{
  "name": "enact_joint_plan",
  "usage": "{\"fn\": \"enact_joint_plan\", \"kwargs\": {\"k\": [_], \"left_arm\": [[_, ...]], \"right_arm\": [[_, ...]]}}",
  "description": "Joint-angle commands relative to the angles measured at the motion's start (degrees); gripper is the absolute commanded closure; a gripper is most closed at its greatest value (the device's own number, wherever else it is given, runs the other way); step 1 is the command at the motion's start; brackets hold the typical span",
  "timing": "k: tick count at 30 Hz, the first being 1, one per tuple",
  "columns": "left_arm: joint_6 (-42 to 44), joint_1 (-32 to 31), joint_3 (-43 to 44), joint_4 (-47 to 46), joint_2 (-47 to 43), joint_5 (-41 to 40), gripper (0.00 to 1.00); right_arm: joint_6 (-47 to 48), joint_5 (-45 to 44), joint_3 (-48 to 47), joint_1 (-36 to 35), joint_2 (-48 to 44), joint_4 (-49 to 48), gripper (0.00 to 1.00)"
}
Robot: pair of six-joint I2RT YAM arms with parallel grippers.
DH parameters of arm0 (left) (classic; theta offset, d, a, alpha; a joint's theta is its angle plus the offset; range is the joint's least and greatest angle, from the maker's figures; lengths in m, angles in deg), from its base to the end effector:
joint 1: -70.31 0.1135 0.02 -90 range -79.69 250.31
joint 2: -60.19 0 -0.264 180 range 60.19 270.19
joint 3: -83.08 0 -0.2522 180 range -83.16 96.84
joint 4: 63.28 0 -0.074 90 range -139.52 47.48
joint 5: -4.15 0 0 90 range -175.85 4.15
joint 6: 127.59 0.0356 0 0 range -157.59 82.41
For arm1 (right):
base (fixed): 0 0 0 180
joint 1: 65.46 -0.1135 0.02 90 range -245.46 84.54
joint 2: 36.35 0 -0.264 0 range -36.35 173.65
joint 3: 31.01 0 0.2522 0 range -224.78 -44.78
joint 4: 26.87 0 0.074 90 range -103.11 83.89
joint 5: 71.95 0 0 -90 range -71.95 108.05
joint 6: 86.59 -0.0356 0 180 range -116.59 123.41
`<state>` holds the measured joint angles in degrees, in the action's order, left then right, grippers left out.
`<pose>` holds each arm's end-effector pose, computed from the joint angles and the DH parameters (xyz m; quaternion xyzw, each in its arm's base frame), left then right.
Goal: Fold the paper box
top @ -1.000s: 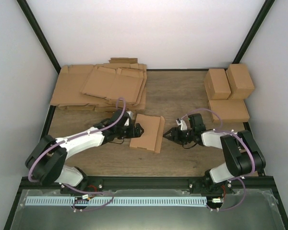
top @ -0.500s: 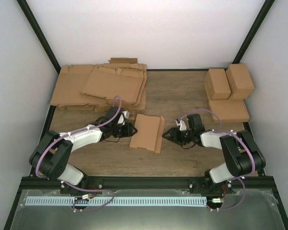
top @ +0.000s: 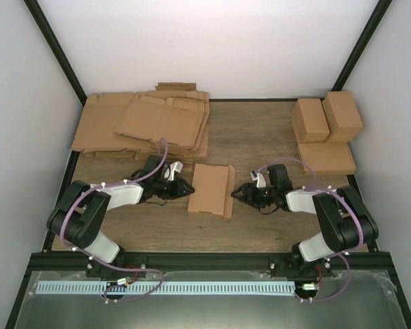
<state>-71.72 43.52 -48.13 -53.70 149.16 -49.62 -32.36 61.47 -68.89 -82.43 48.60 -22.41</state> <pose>0.2354 -0.1424 0.1363 0.0496 0.8974 -0.4174 0.1338 0.2135 0.0907 0.1136 0.0230 0.8853 0.4489 0.1191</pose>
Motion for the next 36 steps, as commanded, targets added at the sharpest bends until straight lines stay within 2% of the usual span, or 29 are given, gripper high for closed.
{"fn": "enact_joint_plan", "kwargs": {"k": [1, 10, 19, 27, 31, 36], "left_arm": [[1.21, 1.14, -0.73, -3.09, 2.14, 2.95, 0.75], [2.53, 3.03, -1.43, -2.48, 4.53, 2.59, 0.79], [3.22, 4.99, -2.58, -3.21, 5.61, 3.83, 0.94], [3.63, 6.23, -3.74, -3.94, 6.30, 4.57, 0.96], [3.75, 6.29, -4.09, -4.00, 6.05, 4.75, 0.96], [3.94, 6.56, -4.26, -3.89, 6.14, 4.92, 0.96]], "right_arm": [[-0.31, -0.16, 0.88, -0.56, 0.75, -0.63, 0.45], [-0.01, -1.49, 0.90, -0.63, 1.39, -0.15, 0.45], [-2.04, -1.58, 0.44, -0.61, 1.79, -0.56, 0.46], [-4.84, -1.03, -1.03, -2.88, 4.89, -4.01, 0.47], [-6.25, -0.23, -1.84, -3.41, 5.50, -5.88, 0.54], [-7.59, 1.99, -2.87, -3.72, 5.98, -7.95, 0.68]]}}
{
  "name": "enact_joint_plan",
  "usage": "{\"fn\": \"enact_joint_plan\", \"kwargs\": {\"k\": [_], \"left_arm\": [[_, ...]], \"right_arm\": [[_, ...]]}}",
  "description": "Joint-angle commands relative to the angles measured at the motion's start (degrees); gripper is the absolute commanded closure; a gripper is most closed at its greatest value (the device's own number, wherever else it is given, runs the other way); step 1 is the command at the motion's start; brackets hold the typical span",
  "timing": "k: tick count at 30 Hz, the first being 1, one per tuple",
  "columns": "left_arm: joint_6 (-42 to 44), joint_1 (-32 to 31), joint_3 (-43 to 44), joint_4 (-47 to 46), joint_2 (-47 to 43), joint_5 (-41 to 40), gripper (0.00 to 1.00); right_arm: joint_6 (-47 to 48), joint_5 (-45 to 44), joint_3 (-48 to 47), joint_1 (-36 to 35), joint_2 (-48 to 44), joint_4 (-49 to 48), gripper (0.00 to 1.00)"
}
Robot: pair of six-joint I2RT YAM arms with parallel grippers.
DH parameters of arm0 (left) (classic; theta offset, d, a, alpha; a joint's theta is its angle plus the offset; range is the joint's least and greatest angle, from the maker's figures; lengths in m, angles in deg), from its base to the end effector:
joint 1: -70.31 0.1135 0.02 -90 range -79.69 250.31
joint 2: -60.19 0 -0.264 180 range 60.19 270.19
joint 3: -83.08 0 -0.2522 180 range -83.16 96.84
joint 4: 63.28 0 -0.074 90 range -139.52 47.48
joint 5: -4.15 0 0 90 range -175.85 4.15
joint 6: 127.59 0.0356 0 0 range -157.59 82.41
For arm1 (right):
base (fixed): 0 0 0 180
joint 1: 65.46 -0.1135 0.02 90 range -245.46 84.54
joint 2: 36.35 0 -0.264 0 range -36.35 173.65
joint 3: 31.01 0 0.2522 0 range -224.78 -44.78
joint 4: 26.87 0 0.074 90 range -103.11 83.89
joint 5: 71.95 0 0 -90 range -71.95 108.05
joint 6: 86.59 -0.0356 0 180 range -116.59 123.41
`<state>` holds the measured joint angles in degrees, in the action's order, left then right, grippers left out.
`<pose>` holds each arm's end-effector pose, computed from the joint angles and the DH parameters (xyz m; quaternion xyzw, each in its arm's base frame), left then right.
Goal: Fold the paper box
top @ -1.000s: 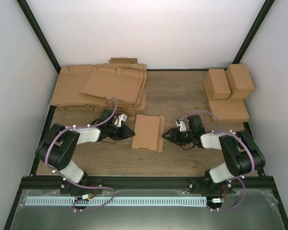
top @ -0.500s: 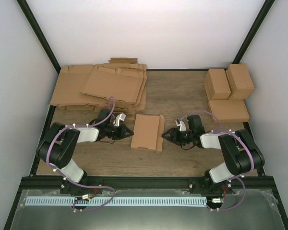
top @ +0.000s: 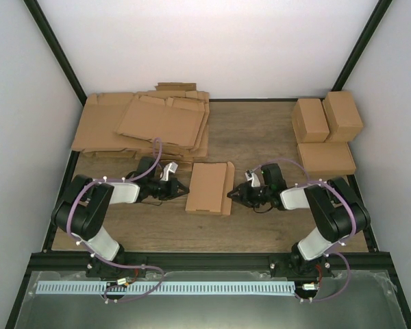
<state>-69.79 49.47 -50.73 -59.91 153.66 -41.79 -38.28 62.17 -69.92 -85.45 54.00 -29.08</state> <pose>0.2437 -0.1193 0.1147 0.0393 0.8811 -0.4554 0.1216 0.2207 0.1066 0.1049 0.0350 0.8778 0.4678 0.0967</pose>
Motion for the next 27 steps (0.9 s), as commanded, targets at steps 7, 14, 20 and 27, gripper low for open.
{"fn": "enact_joint_plan", "kwargs": {"k": [7, 14, 20, 27], "left_arm": [[0.34, 0.53, -2.58, 0.79, 0.84, -1.17, 0.95], [-4.64, -0.04, -6.96, -2.48, -5.50, -0.46, 0.85], [-4.89, -0.05, -7.60, 5.76, -17.58, -6.25, 0.58], [-5.25, -0.03, -6.23, 16.92, -32.59, -14.60, 0.33]], "right_arm": [[2.32, 1.96, -5.01, -1.73, -1.54, 3.57, 0.88], [13.57, -1.72, -12.38, -1.79, -4.82, 20.21, 0.99], [22.77, -2.89, -18.61, -1.75, -5.71, 32.75, 0.99], [28.35, -5.80, -24.95, -2.41, -6.41, 44.13, 0.99]]}}
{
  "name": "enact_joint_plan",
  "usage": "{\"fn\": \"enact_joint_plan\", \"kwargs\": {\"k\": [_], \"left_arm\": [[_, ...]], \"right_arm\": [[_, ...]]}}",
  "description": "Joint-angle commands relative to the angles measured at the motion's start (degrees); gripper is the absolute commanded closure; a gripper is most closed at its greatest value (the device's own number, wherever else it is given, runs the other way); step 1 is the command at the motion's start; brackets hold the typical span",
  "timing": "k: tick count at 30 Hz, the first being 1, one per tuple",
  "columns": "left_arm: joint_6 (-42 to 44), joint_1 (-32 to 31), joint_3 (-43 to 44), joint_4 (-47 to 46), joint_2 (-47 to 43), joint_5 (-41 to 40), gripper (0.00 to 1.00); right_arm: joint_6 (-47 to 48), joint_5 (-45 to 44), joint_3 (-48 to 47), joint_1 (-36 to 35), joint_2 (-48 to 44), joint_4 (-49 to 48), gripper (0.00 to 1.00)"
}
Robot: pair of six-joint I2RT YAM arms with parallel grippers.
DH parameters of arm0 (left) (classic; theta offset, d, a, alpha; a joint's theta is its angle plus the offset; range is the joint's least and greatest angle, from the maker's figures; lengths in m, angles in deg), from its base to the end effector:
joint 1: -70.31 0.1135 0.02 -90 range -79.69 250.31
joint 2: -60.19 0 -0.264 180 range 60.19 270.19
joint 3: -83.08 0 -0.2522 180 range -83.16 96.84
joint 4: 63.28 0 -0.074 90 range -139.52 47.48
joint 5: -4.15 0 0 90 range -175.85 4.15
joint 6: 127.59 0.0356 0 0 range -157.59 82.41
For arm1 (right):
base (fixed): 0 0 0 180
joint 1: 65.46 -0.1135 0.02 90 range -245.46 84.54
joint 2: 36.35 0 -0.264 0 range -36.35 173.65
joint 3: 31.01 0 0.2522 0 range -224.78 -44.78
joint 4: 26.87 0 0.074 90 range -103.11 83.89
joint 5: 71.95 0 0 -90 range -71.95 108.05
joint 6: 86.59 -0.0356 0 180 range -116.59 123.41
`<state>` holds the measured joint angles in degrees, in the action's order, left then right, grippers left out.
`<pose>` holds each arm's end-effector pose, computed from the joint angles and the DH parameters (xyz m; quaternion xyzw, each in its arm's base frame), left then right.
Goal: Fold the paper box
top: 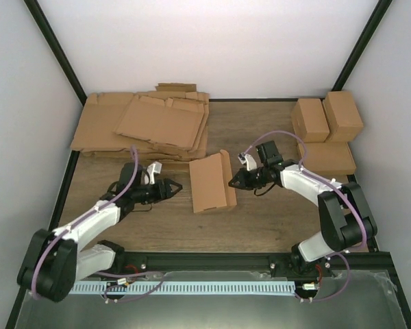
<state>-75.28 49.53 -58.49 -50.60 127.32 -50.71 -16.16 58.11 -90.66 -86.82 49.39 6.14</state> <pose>0.1947 -0.0958 0.1675 -0.0048 0.8776 -0.4317 0.2081 0.2514 0.1229 0.1790 -0.1054 0.9040 0.3968 0.1191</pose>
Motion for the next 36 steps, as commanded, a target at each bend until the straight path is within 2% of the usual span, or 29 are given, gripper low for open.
{"fn": "enact_joint_plan", "kwargs": {"k": [1, 8, 15, 22, 28, 36], "left_arm": [[0.69, -0.08, 2.32, 9.41, -8.12, -6.60, 0.32], [5.79, -0.13, 10.53, 19.10, -13.88, -10.78, 0.28], [7.87, -0.06, 14.98, 21.66, -13.96, -11.32, 0.27], [10.56, -0.13, 18.46, 23.43, -14.14, -11.43, 0.26], [10.06, -0.08, 17.06, 19.51, -12.89, -6.70, 0.26], [6.66, -0.15, 9.03, 8.95, -11.27, -1.13, 0.26]], "right_arm": [[6.89, -1.88, -5.06, -1.23, -1.88, 10.19, 0.99], [10.29, -5.52, -12.59, -5.91, -1.45, 19.96, 0.99], [10.46, -16.74, -23.61, -12.75, 0.77, 31.74, 0.99], [13.25, -21.50, -29.78, -16.57, 0.88, 39.30, 0.97], [15.85, -23.29, -34.04, -17.93, 1.30, 42.97, 0.98], [16.50, -28.09, -35.81, -22.53, 5.62, 43.35, 0.97]]}}
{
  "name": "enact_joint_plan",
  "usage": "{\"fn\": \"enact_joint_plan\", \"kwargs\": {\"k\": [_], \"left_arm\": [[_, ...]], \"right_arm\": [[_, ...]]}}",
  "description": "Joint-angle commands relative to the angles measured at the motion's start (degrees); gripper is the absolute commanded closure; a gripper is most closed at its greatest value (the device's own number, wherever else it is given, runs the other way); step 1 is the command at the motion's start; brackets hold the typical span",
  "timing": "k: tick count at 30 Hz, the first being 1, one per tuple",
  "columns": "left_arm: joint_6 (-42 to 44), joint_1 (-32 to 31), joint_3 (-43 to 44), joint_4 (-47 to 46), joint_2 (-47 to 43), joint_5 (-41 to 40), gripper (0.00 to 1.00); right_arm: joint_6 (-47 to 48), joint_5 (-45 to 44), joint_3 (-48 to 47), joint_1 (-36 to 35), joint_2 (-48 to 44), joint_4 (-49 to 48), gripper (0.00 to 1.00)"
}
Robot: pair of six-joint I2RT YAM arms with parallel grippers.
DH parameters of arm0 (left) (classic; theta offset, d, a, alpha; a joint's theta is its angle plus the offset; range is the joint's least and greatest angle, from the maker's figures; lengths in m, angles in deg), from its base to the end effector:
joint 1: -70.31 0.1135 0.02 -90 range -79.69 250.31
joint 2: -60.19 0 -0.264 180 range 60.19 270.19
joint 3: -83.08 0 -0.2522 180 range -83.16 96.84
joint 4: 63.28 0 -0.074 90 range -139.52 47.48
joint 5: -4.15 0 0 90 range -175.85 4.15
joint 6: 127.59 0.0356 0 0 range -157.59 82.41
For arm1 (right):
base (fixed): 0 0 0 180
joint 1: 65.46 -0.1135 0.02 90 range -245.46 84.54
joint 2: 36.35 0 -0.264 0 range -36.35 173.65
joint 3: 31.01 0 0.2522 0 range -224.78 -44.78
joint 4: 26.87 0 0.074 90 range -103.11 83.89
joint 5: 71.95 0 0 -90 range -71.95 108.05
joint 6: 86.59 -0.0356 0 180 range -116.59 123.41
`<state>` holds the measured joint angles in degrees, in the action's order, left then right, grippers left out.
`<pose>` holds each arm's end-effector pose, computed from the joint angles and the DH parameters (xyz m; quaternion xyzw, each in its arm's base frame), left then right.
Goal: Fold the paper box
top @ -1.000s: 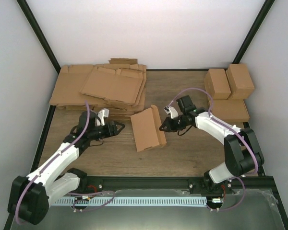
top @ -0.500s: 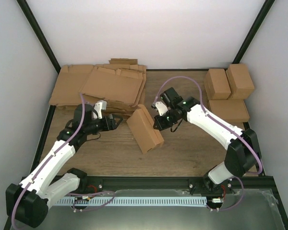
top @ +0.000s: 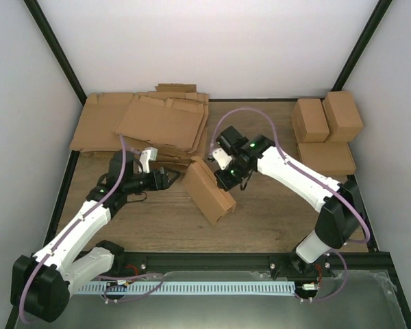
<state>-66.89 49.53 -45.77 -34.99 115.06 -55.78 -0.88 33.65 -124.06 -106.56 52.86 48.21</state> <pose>0.1887 -0.0907 0.2575 0.0626 0.8517 -0.4037 0.3281 0.2219 0.2063 0.2918 -0.3296 0.9205 0.1858 0.0973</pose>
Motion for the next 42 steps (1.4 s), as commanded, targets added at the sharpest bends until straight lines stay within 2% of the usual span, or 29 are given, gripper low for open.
{"fn": "enact_joint_plan", "kwargs": {"k": [1, 5, 9, 11, 13, 17, 22, 27, 33, 42], "left_arm": [[-2.09, -0.30, -4.65, -7.78, 1.43, 4.30, 0.26], [-3.95, -0.49, -7.79, -11.00, 2.86, 4.66, 0.27], [-4.89, -0.72, -9.94, -12.48, 2.30, 4.31, 0.28], [-5.10, -0.79, -10.71, -12.44, 2.05, 4.29, 0.32], [-5.70, -0.85, -11.92, -12.38, 1.87, 4.11, 0.36], [-6.63, -0.99, -15.14, -12.28, -0.13, 3.47, 0.38], [-7.35, -0.99, -15.07, -9.85, -4.89, 1.86, 0.30], [-8.64, -0.98, -13.18, -8.22, -7.35, 0.95, 0.27], [-8.68, -0.99, -11.04, -5.53, -10.13, -0.70, 0.26], [-7.73, -0.98, -8.03, -1.16, -12.62, -1.32, 0.26]], "right_arm": [[1.22, -3.84, -2.59, -3.35, 2.64, 1.00, 0.97], [0.22, -6.24, -3.42, -6.36, 5.26, 0.55, 0.97], [-1.26, -7.55, -4.08, -8.33, 6.25, -0.48, 0.87], [-1.60, -5.68, -4.01, -8.47, 5.60, -1.91, 0.86], [-2.00, -3.90, -3.90, -8.46, 4.69, -3.22, 0.90], [-2.52, -1.94, -3.98, -8.66, 4.09, -3.87, 0.99], [-2.64, -11.67, -6.30, -11.56, 4.39, -0.55, 0.99], [-3.98, -20.90, -10.23, -14.10, 4.56, 2.58, 0.99], [-3.53, -32.00, -11.14, -20.79, 6.74, 6.58, 0.98], [3.16, -31.87, -11.42, -22.59, 7.12, 5.55, 0.99]]}}
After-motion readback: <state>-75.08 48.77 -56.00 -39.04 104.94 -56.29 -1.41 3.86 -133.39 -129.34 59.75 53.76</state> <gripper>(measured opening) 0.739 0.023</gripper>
